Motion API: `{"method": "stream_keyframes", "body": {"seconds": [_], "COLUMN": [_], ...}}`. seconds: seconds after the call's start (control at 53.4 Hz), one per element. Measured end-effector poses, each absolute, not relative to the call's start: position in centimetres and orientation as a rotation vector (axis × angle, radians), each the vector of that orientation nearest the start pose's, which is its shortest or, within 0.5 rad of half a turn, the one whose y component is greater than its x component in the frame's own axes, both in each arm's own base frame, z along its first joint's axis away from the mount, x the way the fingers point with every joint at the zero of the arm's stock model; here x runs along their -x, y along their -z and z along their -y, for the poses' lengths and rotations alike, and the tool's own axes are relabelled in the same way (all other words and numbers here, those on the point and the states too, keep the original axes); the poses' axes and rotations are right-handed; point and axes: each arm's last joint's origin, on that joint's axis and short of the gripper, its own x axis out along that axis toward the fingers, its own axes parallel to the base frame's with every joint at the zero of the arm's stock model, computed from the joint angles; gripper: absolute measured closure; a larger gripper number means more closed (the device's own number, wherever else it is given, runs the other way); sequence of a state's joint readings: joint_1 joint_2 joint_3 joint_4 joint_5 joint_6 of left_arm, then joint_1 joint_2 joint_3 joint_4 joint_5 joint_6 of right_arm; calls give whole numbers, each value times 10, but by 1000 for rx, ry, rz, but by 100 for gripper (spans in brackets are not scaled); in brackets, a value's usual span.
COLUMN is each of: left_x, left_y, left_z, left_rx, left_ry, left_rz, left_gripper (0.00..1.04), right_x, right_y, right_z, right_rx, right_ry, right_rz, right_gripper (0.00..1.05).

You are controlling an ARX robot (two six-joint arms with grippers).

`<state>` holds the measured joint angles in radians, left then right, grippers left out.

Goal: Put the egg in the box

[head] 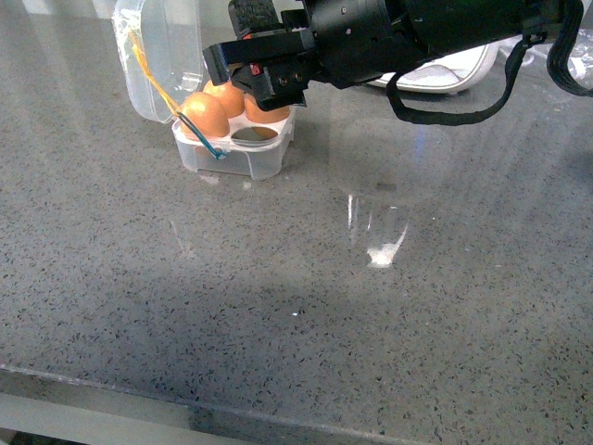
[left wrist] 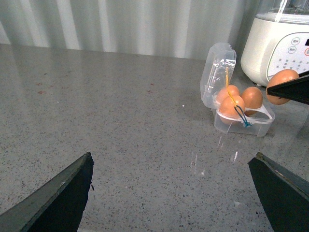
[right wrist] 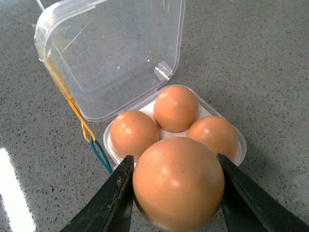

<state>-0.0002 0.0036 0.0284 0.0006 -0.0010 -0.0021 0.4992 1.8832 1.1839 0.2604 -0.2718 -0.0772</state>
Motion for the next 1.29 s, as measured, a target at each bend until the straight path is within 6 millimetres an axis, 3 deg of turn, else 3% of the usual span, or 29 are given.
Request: {"method": "stream_keyframes", "body": {"seconds": [0.337,0.731,0.974,1.124,1.218,1.293], "left_x": [-96,-96,-96,-96,-96,-96], "left_y": [-173,-173,-173,-173,-173,-173], "left_z": [0,0,0,0,0,0], "left_rx": [2,2,2,2,2,2], "left_ry": [0,-1,-1,-1,0,0], "left_rz": [25,25,25,25,25,25], "left_gripper": [7,7,7,7,7,7], "right_x": [-362,-362,-352,-329,-321,-311], "right_y": [-198,-200,-208,-240,-249,-253], "right_z": [-212,-213,-206,-184,-169,-140], "right_rx": [122,132,129,99,80,51], "right_ry": [-785,-774,-770,-741,-695,-574], "right_rz": [-426,-418,-388,-285,-259,-251], "right_gripper": [61,7,7,7,7,7]}}
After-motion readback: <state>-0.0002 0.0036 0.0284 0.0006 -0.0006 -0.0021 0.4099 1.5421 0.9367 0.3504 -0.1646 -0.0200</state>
